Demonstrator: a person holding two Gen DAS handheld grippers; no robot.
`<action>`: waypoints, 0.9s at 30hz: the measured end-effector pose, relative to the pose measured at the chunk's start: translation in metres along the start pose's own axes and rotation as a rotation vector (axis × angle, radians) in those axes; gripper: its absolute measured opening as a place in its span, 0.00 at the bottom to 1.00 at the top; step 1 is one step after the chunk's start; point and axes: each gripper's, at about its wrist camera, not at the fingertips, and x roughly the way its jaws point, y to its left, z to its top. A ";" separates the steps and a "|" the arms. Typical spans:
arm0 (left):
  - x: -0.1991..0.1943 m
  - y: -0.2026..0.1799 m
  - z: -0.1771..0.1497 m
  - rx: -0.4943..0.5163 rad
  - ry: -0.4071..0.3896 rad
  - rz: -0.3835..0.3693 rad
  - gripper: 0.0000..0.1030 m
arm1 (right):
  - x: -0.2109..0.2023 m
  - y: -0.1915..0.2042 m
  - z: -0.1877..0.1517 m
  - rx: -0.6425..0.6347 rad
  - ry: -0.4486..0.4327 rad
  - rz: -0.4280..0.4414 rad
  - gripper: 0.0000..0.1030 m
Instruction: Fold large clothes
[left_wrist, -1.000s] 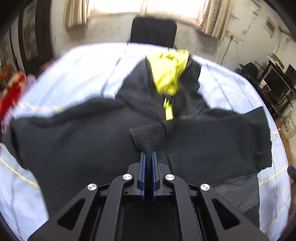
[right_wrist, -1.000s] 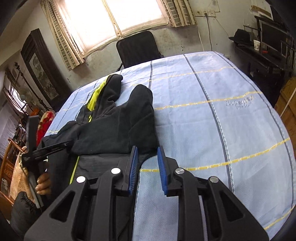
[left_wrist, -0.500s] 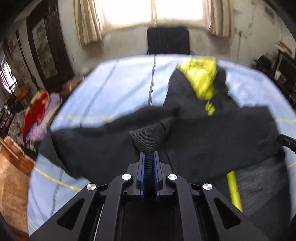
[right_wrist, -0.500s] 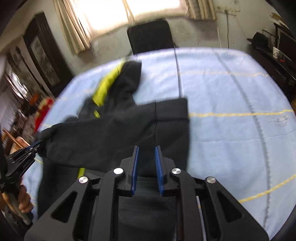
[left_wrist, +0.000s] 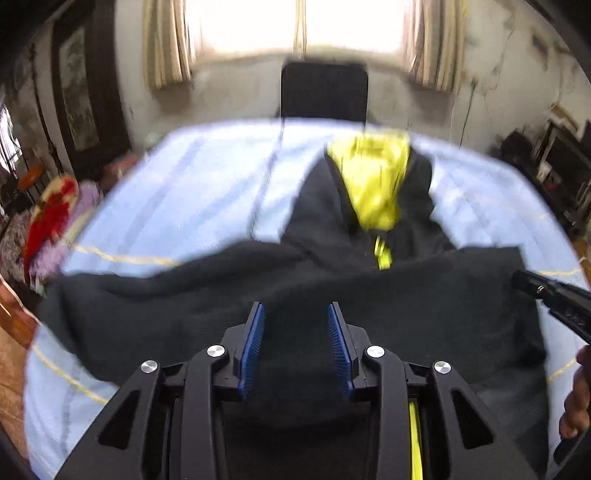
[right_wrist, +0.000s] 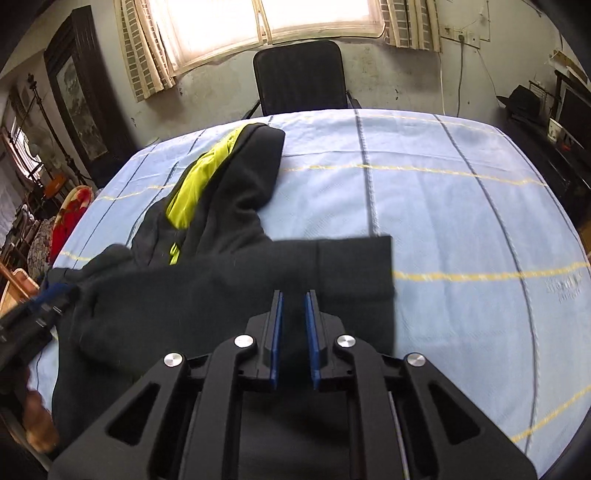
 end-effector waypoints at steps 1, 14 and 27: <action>0.022 0.001 -0.001 -0.012 0.060 0.020 0.29 | 0.014 -0.004 -0.002 0.026 0.032 -0.007 0.12; 0.001 0.067 -0.019 -0.153 0.037 0.042 0.29 | -0.013 0.040 -0.035 0.005 0.040 0.201 0.25; -0.042 0.196 -0.030 -0.359 -0.014 0.123 0.35 | -0.060 0.036 -0.077 0.052 -0.003 0.192 0.32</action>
